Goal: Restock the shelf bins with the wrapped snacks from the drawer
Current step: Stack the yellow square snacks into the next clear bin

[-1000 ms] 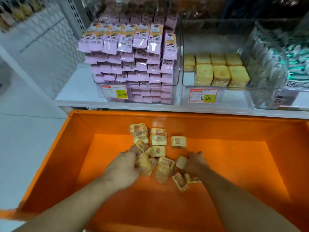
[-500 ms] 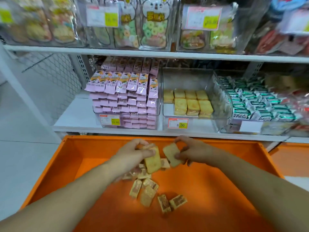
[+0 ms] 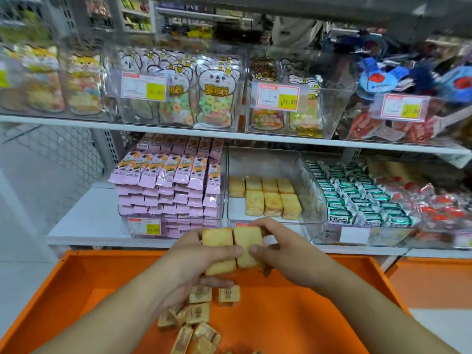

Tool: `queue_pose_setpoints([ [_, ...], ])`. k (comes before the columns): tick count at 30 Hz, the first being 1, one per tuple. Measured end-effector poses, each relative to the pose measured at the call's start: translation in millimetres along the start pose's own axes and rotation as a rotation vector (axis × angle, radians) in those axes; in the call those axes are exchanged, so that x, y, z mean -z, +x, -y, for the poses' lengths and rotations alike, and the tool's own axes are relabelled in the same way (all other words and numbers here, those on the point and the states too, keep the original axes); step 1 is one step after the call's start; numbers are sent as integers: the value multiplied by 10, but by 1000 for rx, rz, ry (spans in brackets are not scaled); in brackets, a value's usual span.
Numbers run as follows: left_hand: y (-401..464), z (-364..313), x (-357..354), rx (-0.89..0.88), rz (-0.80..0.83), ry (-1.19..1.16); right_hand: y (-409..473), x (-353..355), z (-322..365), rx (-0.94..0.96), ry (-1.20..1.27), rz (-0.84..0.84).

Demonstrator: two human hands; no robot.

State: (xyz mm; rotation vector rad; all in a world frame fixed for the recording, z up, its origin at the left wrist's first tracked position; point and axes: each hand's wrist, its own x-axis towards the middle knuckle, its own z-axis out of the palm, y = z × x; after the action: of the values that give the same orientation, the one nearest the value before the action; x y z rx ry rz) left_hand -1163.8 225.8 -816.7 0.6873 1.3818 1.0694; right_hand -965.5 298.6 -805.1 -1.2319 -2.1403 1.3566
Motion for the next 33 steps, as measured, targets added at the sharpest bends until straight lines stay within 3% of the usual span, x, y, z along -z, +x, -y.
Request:
queue_pose_setpoints([
  [4, 79, -102, -52, 3, -19, -9, 60, 118, 66, 53, -225, 35],
  [10, 222, -153, -268, -40, -15, -5, 220, 123, 123, 375, -613, 35],
  [14, 332, -140, -263, -33, 27, -27, 310, 143, 92, 451, -592, -40],
  [18, 438, -117, -240, -60, 26, -132, 388, 253, -1, 403, -527, -114],
  [20, 487, -104, -204, -157, -29, 23, 466, 364, -18, 312, -544, -178],
  [22, 490, -87, -138, -285, -65, 325, 611, 480, -51, 252, -547, -222],
  [27, 506, 44, -32, -489, 16, 1070, 1197, 591, -253, 189, -612, -249],
  [33, 521, 13, -23, -486, 27, 1198, 1703, 382, -456, 183, -624, -187],
])
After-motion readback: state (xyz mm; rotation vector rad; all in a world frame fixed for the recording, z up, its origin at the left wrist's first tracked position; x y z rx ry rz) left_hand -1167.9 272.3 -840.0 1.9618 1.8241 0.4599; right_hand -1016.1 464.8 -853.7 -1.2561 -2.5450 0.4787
